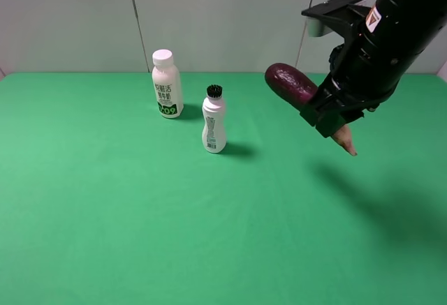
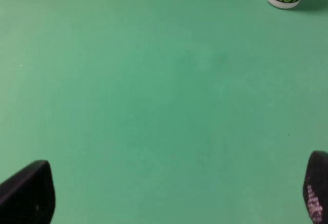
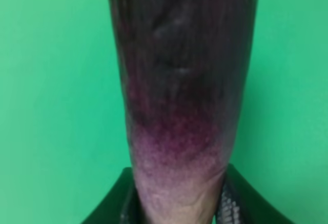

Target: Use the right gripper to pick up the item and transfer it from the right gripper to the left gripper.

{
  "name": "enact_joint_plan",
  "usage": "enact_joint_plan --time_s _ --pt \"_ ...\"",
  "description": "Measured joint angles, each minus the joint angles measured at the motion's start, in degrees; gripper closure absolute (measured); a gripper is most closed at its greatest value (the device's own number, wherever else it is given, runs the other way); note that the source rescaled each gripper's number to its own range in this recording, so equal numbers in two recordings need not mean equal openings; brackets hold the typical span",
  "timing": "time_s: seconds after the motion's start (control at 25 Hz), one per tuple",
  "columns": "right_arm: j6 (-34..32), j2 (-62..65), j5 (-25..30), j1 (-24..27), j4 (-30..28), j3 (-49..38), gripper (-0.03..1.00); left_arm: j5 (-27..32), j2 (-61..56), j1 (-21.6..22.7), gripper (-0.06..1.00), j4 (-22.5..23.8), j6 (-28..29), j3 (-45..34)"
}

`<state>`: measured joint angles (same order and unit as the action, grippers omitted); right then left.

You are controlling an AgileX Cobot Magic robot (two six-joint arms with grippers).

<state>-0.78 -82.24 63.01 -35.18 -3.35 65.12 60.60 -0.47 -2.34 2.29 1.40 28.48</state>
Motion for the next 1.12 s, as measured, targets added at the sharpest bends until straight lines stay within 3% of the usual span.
enact_joint_plan --time_s 0.72,1.0,1.12 --pt "2.1 1.8 3.3 -23.1 0.2 0.0 0.96 0.0 0.0 0.0 0.01 0.0 0.0 0.0" --pt "6.5 1.8 4.2 -25.7 0.7 1.1 0.96 0.0 0.0 0.0 0.01 0.0 0.0 0.0" --pt "7.8 1.8 5.7 -25.7 0.8 4.2 0.96 -0.2 0.0 0.0 0.01 -2.3 -2.1 0.0"
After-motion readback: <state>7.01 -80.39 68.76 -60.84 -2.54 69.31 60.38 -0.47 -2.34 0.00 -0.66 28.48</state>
